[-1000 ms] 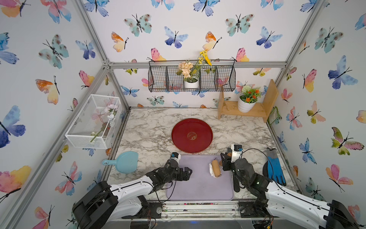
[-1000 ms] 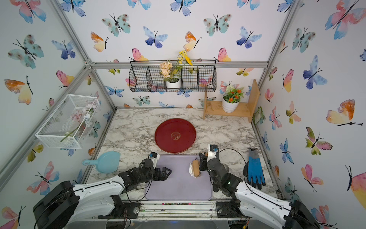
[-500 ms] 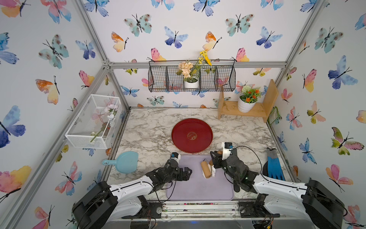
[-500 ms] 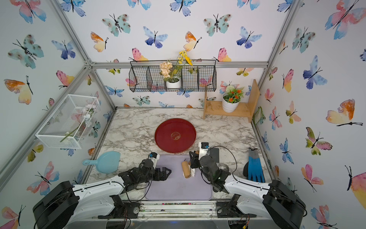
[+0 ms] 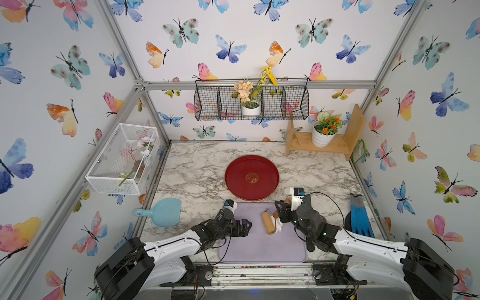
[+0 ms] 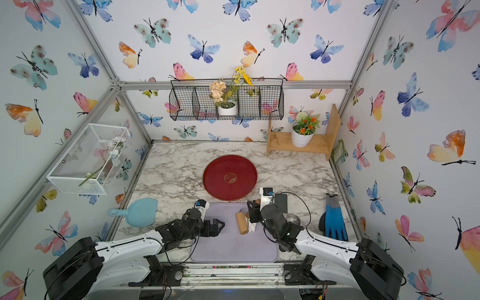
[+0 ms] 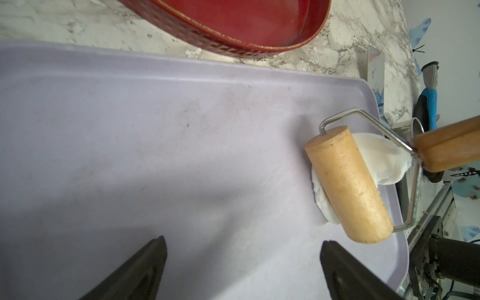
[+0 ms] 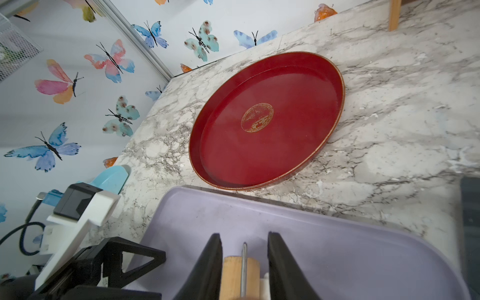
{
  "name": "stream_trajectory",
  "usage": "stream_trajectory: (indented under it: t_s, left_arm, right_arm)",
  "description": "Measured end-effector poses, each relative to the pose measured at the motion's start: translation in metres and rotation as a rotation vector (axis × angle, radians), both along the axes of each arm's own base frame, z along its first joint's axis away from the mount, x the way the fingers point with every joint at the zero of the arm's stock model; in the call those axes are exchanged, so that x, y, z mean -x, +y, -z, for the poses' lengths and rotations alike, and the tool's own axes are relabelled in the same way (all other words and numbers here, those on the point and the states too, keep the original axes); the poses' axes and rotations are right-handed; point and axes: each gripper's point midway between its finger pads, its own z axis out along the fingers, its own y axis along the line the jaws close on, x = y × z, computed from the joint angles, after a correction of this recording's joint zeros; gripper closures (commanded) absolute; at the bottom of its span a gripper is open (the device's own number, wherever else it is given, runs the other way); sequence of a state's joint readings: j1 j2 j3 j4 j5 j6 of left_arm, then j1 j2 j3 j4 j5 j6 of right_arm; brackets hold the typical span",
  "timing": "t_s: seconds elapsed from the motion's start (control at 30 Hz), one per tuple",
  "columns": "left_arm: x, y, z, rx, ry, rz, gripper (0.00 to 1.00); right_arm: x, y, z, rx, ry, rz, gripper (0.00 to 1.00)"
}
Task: Roll out the dumpling wrappers from the dough
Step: Flatten out the dough on the work surface.
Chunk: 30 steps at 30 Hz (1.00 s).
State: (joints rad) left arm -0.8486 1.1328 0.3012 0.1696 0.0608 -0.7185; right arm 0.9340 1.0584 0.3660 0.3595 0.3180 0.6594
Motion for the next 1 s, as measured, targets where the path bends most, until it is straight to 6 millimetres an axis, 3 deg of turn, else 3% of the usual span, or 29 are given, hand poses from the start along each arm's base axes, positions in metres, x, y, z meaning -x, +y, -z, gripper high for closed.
stream_trajectory:
  t_s: [0.23, 0.37, 0.7, 1.0]
  left_arm:
    - [0.0, 0.001, -0.001, -0.003, -0.001, -0.003, 0.01]
    - [0.0, 0.001, -0.001, -0.003, 0.0, -0.003, 0.01]
    - [0.002, 0.003, -0.001, -0.007, 0.003, -0.003, 0.01]
    - [0.003, 0.004, 0.0, -0.011, 0.007, -0.003, 0.01]
  right_arm:
    - [0.004, -0.034, -0.018, 0.112, -0.076, 0.061, 0.98]
    - [0.006, -0.043, -0.024, 0.143, -0.103, 0.072, 0.97]
    - [0.008, -0.047, -0.012, 0.215, -0.089, 0.059, 0.97]
    - [0.006, -0.042, 0.0, 0.174, -0.073, 0.067, 0.98]
